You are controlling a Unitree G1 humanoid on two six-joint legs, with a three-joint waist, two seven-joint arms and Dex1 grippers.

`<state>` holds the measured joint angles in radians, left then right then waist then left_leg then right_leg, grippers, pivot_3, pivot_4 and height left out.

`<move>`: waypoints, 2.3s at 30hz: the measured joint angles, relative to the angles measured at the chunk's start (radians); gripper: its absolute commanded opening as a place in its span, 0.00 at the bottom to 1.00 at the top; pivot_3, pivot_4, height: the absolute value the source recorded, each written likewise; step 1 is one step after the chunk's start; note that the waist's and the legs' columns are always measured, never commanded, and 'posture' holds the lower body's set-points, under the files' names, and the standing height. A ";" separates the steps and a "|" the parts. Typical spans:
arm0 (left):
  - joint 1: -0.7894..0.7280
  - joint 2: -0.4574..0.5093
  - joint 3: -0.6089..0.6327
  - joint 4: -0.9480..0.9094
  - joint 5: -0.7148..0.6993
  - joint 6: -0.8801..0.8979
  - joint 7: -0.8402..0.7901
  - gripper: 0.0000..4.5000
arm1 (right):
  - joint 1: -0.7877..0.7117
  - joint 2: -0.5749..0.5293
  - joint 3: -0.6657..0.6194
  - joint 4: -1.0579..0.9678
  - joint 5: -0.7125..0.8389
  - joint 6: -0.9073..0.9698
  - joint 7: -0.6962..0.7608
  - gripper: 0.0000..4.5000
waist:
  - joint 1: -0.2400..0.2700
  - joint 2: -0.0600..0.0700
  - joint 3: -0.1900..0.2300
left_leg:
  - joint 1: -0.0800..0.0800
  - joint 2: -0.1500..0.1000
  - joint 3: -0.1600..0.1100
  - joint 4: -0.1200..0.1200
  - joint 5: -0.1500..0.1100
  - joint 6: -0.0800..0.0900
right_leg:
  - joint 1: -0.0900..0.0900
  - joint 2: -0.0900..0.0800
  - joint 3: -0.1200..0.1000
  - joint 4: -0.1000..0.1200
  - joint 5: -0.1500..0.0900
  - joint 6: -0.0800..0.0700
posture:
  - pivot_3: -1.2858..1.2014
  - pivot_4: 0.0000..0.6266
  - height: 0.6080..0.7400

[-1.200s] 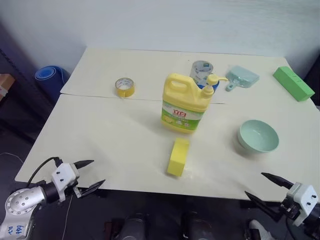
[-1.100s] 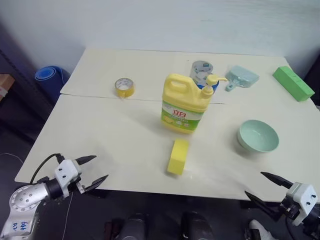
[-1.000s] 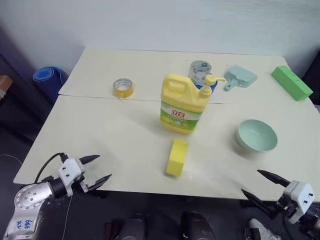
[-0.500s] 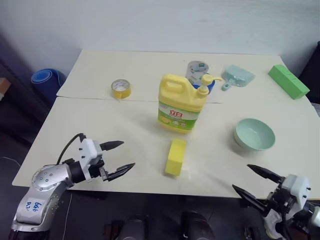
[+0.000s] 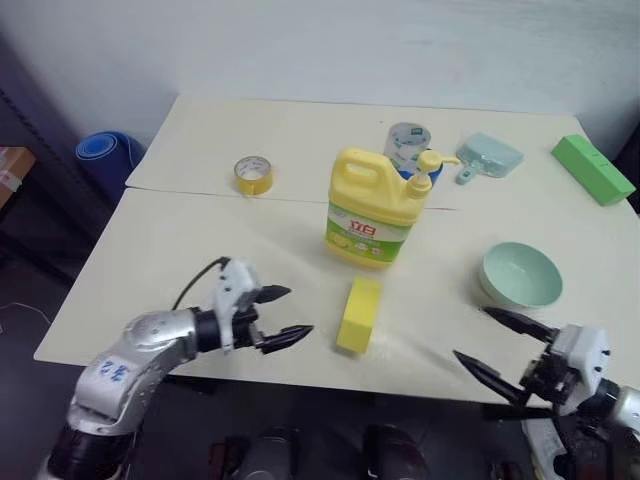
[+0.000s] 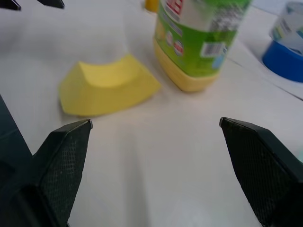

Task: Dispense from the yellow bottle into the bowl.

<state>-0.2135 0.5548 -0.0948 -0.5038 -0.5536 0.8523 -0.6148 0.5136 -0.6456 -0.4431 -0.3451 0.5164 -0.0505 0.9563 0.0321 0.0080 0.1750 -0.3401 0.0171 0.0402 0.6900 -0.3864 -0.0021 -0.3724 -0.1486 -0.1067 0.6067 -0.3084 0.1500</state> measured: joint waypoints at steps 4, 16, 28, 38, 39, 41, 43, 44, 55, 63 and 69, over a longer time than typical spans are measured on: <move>-0.201 -0.174 -0.102 0.014 0.020 0.228 0.182 0.99 | 0.105 0.014 -0.037 0.000 -0.005 -0.001 0.016 1.00 | 0.010 -0.002 0.000 | -0.001 0.000 0.000 0.002 0.000 0.000 | 0.001 0.000 0.001 -0.001 0.000 0.000 | 0.52 0.24 1.00; -0.478 -0.345 -0.258 0.247 0.146 0.633 0.396 0.99 | 0.133 0.065 -0.036 -0.072 0.008 0.009 0.012 1.00 | -0.004 -0.002 -0.001 | -0.001 0.000 0.000 0.001 0.001 -0.001 | 0.001 0.001 0.001 -0.003 0.000 0.000 | 0.52 0.24 1.00; -0.497 -0.424 -0.309 0.362 0.177 0.573 0.375 0.99 | 0.046 0.073 0.149 -0.209 0.011 0.029 0.008 1.00 | -0.001 -0.002 -0.001 | -0.002 -0.001 -0.001 0.003 0.001 -0.001 | 0.001 0.001 0.001 -0.003 0.000 0.000 | 0.52 0.24 1.00; -0.471 -0.445 -0.317 0.405 0.197 0.483 0.351 0.61 | 0.022 0.073 0.163 -0.204 -0.006 0.050 -0.015 1.00 | 0.001 -0.002 -0.001 | -0.002 -0.001 -0.001 0.003 0.001 -0.001 | 0.001 0.001 0.001 -0.003 0.000 0.000 | 0.52 0.24 1.00; -0.464 -0.445 -0.312 0.405 0.197 0.475 0.350 0.59 | 0.022 0.069 0.161 -0.204 -0.006 0.050 -0.015 1.00 | 0.001 -0.002 -0.001 | -0.002 -0.001 -0.001 0.003 0.001 -0.001 | 0.002 0.001 0.001 -0.003 0.000 0.000 | 0.52 0.24 1.00; -0.444 -0.449 -0.297 0.404 0.197 0.453 0.345 0.56 | 0.023 0.064 0.155 -0.204 -0.005 0.051 -0.014 1.00 | 0.003 -0.002 -0.001 | -0.001 -0.001 -0.001 0.003 0.001 -0.001 | 0.002 0.001 0.001 -0.003 0.000 0.000 | 0.52 0.24 1.00; -0.408 -0.452 -0.264 0.404 0.197 0.403 0.335 0.53 | 0.020 0.058 0.153 -0.204 -0.004 0.054 -0.013 1.00 | 0.004 -0.002 -0.001 | -0.001 -0.001 -0.001 0.004 0.001 -0.001 | 0.002 0.001 0.001 -0.004 0.000 0.000 | 0.52 0.24 1.00; -0.390 -0.446 -0.256 0.405 0.201 0.365 0.331 0.53 | 0.017 0.057 0.152 -0.204 -0.003 0.056 -0.013 1.00 | 0.004 -0.002 -0.001 | -0.001 0.000 -0.001 0.004 0.001 -0.001 | 0.002 0.001 0.001 -0.004 0.000 0.000 | 0.52 0.24 1.00; -0.050 -0.148 0.258 0.235 0.072 -0.087 0.076 0.53 | -0.210 0.084 0.217 -0.284 0.108 0.138 -0.103 1.00 | -0.006 -0.002 -0.001 | -0.002 0.002 -0.003 0.003 0.001 -0.001 | -0.002 0.001 0.001 0.001 -0.001 -0.001 | 0.52 0.24 1.00; 0.024 -0.148 0.539 0.418 0.108 -0.201 0.268 0.53 | -0.341 0.109 0.369 -0.283 0.058 0.150 -0.116 1.00 | -0.003 -0.003 -0.001 | -0.005 0.000 -0.006 0.005 0.001 -0.001 | -0.002 0.001 -0.001 0.002 0.000 -0.001 | 0.52 0.24 1.00; -0.022 -0.162 0.552 0.571 0.160 -0.317 0.368 0.73 | -0.375 0.097 0.395 -0.202 0.006 0.118 -0.075 1.00 | -0.007 -0.006 -0.002 | -0.005 0.000 -0.004 0.005 0.001 -0.001 | -0.002 0.001 -0.001 0.002 0.000 0.000 | 0.52 0.24 1.00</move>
<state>-0.2352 0.3927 0.4567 0.0673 -0.3940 0.5351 -0.2466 0.1388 -0.5487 -0.0482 -0.5475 0.5222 0.0679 0.8810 0.0254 0.0016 0.1733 -0.3448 0.0171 0.0360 0.6952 -0.3855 -0.0033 -0.3745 -0.1476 -0.1078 0.6091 -0.3087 0.1496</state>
